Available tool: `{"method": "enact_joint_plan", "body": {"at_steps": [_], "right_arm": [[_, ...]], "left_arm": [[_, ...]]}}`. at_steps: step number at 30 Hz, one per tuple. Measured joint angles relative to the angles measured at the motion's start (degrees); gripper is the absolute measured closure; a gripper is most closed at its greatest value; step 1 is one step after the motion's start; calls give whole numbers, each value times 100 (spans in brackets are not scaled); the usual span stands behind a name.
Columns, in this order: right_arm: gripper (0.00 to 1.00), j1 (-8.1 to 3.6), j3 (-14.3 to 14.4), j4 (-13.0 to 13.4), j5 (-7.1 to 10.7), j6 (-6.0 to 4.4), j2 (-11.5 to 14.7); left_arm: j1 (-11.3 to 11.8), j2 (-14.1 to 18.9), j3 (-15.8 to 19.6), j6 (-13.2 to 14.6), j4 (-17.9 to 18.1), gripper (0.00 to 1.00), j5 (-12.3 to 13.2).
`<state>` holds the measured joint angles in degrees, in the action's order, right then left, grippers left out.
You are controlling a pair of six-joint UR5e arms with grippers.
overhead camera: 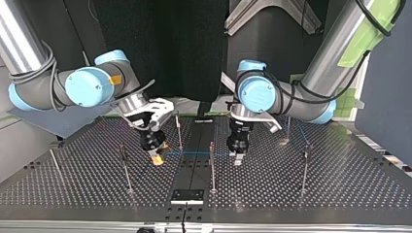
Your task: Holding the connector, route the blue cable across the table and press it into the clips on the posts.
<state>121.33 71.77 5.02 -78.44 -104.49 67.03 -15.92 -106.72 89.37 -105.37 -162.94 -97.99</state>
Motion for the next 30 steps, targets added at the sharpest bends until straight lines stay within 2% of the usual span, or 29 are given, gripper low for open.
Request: {"method": "enact_joint_plan", "body": {"at_steps": [9, 26, 30], "right_arm": [[100, -37, 0, -7, 3, 29, 0], [100, -127, 1, -11, 9, 36, 0], [100, -162, 0, -18, 11, 33, 5]], "left_arm": [[-141, 312, 81, 21, -396, 0, -209], [-365, 1202, 874, 1, -444, 0, -275], [-432, 1435, 957, 17, -460, 0, -269]]}}
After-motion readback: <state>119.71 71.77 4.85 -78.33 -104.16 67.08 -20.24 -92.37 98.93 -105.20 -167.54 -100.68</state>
